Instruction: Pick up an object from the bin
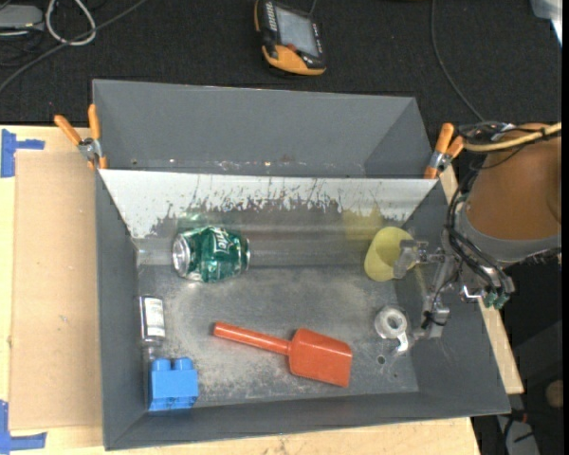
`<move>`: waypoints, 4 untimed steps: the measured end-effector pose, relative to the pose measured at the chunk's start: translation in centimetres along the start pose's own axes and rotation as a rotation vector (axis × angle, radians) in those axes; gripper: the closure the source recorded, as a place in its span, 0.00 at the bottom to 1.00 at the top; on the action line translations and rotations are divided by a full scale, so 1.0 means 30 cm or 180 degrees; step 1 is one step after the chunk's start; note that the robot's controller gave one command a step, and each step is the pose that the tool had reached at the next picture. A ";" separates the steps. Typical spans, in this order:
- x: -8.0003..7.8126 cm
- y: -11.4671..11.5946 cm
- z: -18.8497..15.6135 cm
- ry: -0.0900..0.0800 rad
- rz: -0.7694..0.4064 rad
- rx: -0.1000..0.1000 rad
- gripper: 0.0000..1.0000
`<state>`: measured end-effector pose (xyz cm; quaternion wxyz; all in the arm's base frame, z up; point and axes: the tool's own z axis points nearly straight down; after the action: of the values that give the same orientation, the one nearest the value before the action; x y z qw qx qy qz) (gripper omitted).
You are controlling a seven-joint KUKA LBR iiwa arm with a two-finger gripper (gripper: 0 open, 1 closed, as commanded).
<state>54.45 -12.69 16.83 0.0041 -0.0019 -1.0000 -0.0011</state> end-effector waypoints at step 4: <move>0.028 -0.038 0.223 -0.0008 0.1118 0.0001 0.00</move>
Offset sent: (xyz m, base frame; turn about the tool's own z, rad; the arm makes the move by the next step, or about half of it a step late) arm 0.0038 -0.0182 -0.0983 0.0024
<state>53.55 -13.80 10.14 0.0030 -0.1766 -0.9843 -0.0002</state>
